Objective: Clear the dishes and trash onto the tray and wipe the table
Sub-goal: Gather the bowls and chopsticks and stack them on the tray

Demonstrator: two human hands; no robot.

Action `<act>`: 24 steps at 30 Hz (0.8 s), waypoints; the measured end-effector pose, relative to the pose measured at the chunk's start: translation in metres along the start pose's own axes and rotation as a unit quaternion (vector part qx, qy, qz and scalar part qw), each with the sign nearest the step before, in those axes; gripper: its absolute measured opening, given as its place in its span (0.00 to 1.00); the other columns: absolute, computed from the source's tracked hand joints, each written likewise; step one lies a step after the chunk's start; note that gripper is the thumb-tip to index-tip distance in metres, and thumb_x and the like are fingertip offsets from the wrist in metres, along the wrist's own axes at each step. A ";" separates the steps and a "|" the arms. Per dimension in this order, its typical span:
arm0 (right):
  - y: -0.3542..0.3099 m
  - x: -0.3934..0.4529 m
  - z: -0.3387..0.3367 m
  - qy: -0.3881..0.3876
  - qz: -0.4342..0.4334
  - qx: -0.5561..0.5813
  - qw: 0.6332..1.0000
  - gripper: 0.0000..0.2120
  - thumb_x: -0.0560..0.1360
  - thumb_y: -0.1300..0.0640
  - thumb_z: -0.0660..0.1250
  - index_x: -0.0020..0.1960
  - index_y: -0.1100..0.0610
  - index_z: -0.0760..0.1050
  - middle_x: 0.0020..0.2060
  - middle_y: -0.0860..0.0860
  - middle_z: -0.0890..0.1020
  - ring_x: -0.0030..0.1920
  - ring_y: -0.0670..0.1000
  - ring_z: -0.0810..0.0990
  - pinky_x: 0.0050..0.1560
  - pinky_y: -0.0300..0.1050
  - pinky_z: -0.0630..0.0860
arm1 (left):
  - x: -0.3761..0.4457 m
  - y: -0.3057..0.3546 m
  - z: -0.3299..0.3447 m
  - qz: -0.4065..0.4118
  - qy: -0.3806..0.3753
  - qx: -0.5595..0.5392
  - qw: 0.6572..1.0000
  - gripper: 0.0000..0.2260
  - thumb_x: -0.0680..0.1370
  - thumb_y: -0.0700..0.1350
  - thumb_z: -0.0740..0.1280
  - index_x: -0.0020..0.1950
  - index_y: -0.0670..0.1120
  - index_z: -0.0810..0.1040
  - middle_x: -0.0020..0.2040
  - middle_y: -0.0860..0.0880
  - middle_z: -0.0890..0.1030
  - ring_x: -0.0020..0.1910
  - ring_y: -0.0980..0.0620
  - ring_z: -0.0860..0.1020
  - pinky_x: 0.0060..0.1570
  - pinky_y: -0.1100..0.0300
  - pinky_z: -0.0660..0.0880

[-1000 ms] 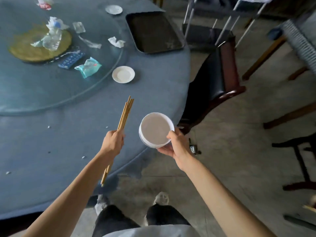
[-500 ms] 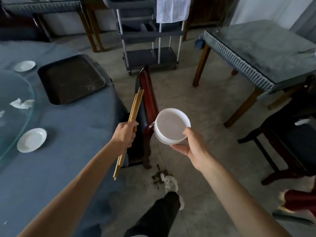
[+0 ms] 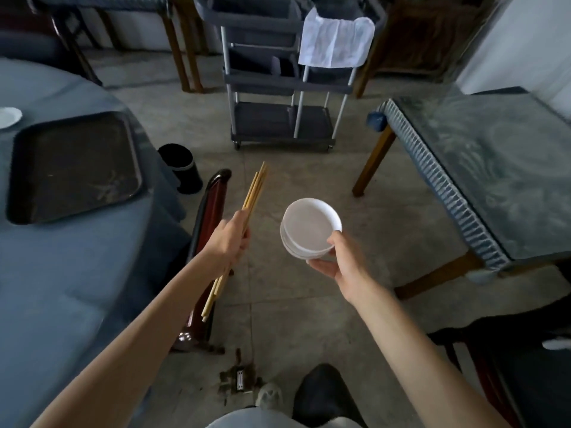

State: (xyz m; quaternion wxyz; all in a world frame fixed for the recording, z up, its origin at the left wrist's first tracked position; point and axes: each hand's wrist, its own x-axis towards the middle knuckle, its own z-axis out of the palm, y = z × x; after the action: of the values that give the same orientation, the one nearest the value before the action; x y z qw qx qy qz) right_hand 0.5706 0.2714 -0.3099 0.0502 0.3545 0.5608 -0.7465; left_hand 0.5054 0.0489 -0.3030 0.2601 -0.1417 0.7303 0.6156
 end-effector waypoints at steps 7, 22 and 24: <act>-0.092 0.158 0.027 -0.073 -0.002 -0.064 0.995 0.09 0.78 0.60 0.61 0.54 0.54 0.77 0.50 0.54 0.77 0.48 0.56 0.82 0.42 0.50 0.86 | 0.117 0.068 0.009 -0.005 0.086 -0.060 0.995 0.19 0.83 0.59 0.56 0.38 0.49 0.69 0.29 0.52 0.66 0.25 0.55 0.62 0.26 0.61 0.60; -0.177 0.354 0.278 -0.310 0.066 -0.232 0.919 0.09 0.77 0.58 0.64 0.56 0.53 0.78 0.52 0.55 0.79 0.41 0.52 0.86 0.43 0.52 0.86 | 0.244 0.124 -0.125 -0.038 0.351 -0.300 0.886 0.19 0.80 0.58 0.57 0.34 0.48 0.69 0.25 0.53 0.62 0.19 0.56 0.57 0.18 0.68 0.55; -0.171 0.369 0.333 -0.346 0.067 -0.257 0.900 0.10 0.77 0.58 0.64 0.56 0.52 0.79 0.53 0.55 0.79 0.47 0.54 0.85 0.42 0.51 0.86 | 0.258 0.117 -0.161 -0.038 0.380 -0.327 0.865 0.19 0.80 0.59 0.56 0.34 0.48 0.68 0.25 0.53 0.62 0.19 0.56 0.57 0.19 0.69 0.55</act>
State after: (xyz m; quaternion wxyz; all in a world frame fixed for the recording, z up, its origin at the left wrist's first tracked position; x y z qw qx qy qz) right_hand 0.0580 0.1623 -0.3488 0.3800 0.0850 0.6555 -0.6470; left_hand 0.1978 -0.0545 -0.3322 -0.0754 -0.4688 0.5237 0.7073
